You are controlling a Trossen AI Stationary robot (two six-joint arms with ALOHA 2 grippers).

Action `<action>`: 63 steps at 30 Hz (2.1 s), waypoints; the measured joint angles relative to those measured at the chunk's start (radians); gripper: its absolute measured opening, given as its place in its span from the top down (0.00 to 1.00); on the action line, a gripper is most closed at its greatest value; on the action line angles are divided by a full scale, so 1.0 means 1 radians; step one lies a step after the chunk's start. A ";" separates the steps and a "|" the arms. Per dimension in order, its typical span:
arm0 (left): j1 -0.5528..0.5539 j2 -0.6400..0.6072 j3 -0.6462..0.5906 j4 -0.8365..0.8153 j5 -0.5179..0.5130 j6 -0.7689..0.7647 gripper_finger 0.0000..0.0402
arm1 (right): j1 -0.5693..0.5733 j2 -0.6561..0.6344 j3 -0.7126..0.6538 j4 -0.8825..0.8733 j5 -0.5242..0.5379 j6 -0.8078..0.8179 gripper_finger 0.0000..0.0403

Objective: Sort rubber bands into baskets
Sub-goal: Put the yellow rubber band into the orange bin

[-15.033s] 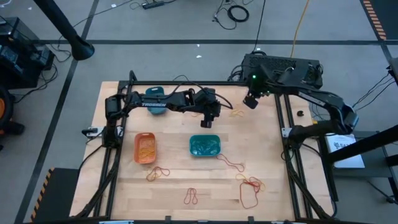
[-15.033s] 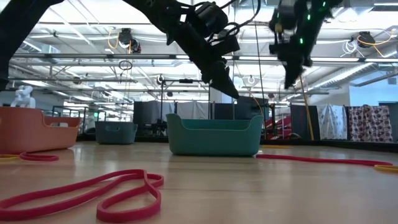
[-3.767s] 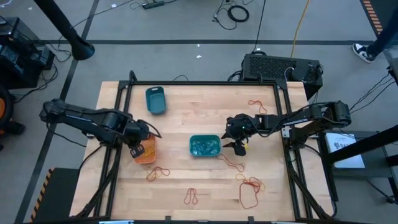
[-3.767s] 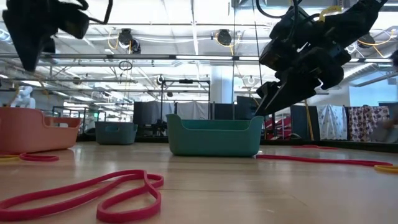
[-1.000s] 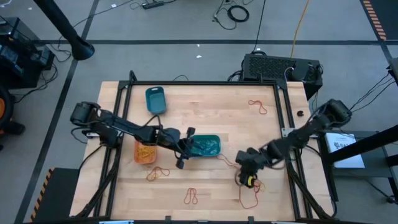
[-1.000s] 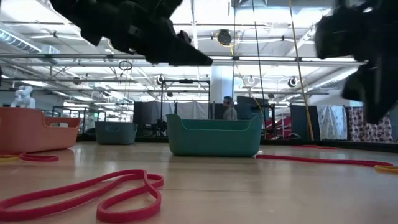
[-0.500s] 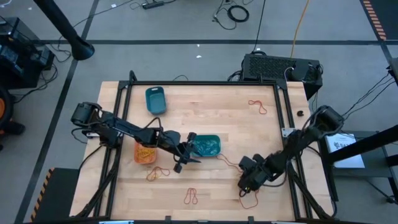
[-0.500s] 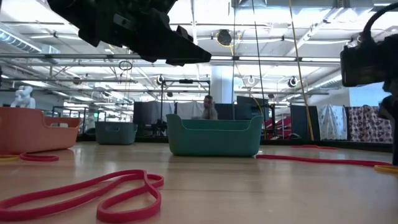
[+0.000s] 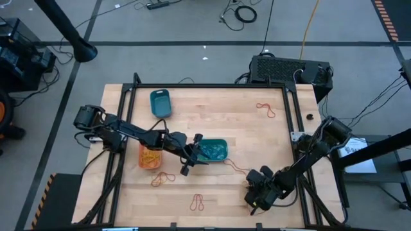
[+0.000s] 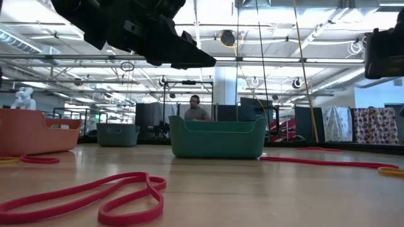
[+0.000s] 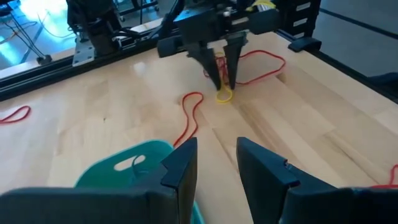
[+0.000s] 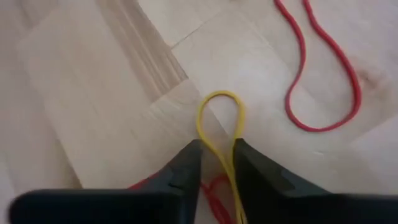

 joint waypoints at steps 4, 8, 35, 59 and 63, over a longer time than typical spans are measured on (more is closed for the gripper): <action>0.013 0.000 0.000 0.000 0.000 0.000 0.70 | 0.001 0.028 0.060 -0.093 0.015 -0.023 0.92; 0.019 0.000 0.000 -0.001 0.002 0.000 0.70 | 0.003 0.022 0.117 -0.182 0.085 -0.138 0.98; -0.041 0.289 0.010 0.583 0.141 -0.052 0.70 | -0.043 -0.169 0.232 -0.009 0.636 -0.767 1.00; -0.042 0.460 0.126 0.725 0.111 -0.053 0.70 | -0.211 -0.112 0.232 0.215 0.373 -1.057 1.00; -0.047 0.460 0.126 0.700 0.119 -0.052 0.71 | -0.222 -0.112 0.232 0.217 0.374 -1.077 1.00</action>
